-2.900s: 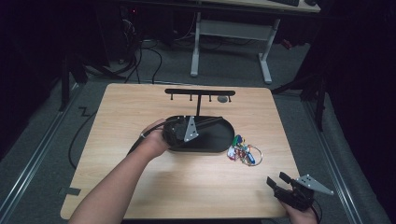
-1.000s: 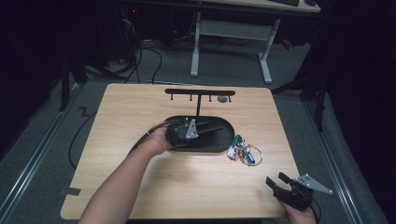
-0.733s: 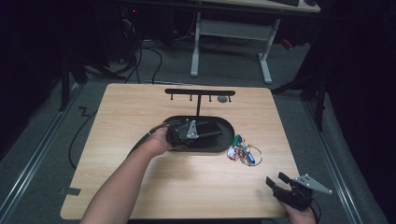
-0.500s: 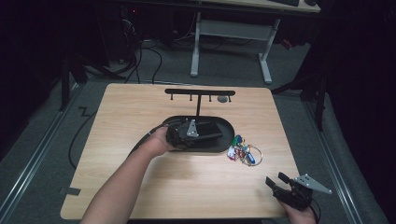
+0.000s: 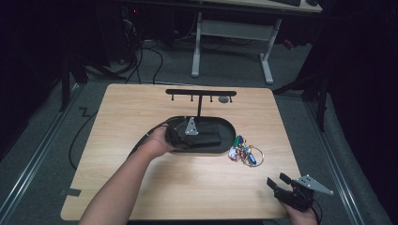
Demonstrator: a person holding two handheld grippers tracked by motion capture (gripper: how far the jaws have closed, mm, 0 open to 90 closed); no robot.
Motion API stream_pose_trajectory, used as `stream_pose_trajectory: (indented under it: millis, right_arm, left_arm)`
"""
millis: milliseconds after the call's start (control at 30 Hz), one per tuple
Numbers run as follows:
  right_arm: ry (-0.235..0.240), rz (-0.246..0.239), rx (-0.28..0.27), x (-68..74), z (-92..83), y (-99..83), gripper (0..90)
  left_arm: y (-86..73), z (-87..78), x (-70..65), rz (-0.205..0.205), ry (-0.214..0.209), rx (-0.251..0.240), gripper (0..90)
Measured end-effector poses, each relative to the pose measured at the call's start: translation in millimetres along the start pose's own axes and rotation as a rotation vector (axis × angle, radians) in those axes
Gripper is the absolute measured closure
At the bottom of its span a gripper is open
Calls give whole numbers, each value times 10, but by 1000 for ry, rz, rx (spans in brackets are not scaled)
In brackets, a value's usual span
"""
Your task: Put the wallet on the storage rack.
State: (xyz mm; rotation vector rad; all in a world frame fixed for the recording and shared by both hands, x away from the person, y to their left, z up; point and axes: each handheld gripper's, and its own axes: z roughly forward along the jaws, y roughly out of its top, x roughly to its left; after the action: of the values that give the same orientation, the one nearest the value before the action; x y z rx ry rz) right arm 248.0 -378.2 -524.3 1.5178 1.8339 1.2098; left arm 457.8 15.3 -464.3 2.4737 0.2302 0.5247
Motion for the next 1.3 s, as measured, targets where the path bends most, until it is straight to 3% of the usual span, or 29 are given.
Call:
stream_pose_trajectory:
  millis: [167,300,500,833,967,1167,1233,1300]
  right_arm:
    - [0,-7,-4,1,-3,7,345]
    - [0,-10,-5,12,-7,12,345]
    - [5,-15,-5,28,7,23,346]
    - [18,-30,-2,54,28,30,348]
    - [17,-26,-3,50,21,27,348]
    - [16,-26,-5,51,12,26,348]
    - [18,-27,-8,55,7,26,349]
    - [17,-32,-10,58,2,28,349]
  left_arm:
    - [-76,-130,-96,-31,-2,-38,494]
    - [-160,-220,-224,-31,7,-53,498]
    - [-363,-359,-411,-79,24,-83,504]
    - [-776,-616,-757,-182,106,-168,462]
    - [-931,-698,-877,-201,126,-158,448]
    - [-1154,-881,-991,-318,117,-192,421]
    - [-1223,-941,-1046,-336,136,-177,397]
    - [-1312,-998,-1095,-385,137,-198,390]
